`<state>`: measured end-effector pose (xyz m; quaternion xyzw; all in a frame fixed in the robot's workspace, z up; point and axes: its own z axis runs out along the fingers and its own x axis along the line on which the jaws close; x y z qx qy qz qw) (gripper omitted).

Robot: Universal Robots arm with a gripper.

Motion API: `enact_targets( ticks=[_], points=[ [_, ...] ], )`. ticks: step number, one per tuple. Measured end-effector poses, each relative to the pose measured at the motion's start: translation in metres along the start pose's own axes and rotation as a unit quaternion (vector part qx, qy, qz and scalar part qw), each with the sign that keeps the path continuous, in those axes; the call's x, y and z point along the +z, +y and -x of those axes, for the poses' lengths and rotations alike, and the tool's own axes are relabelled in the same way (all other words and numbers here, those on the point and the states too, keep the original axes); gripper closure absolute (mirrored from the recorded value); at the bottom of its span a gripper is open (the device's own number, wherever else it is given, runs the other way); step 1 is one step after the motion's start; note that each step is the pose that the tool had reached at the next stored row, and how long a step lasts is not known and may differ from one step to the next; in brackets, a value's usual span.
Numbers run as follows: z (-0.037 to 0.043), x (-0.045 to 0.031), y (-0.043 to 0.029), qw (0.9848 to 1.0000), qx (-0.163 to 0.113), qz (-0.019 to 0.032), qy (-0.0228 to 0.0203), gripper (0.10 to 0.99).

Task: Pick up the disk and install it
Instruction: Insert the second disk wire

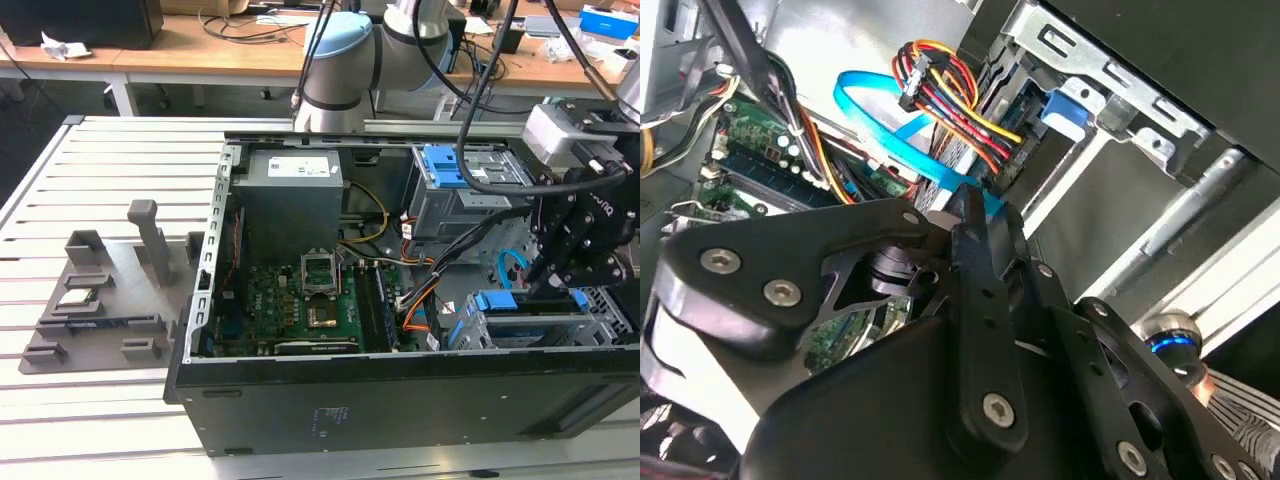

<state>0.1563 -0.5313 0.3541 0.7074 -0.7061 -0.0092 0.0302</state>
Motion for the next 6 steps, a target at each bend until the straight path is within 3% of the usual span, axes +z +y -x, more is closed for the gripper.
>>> enact_targets(
  ticks=[3,4,6],
  points=[
    [0.0035,-0.0122,0.0007,1.0000,0.000,0.0000,0.0001,0.863],
    [0.0039,-0.0159,0.0009,1.0000,0.000,0.0000,0.0000,0.980],
    [0.0043,-0.0261,0.0014,1.0000,0.000,0.0000,0.0000,0.980]
  ],
)
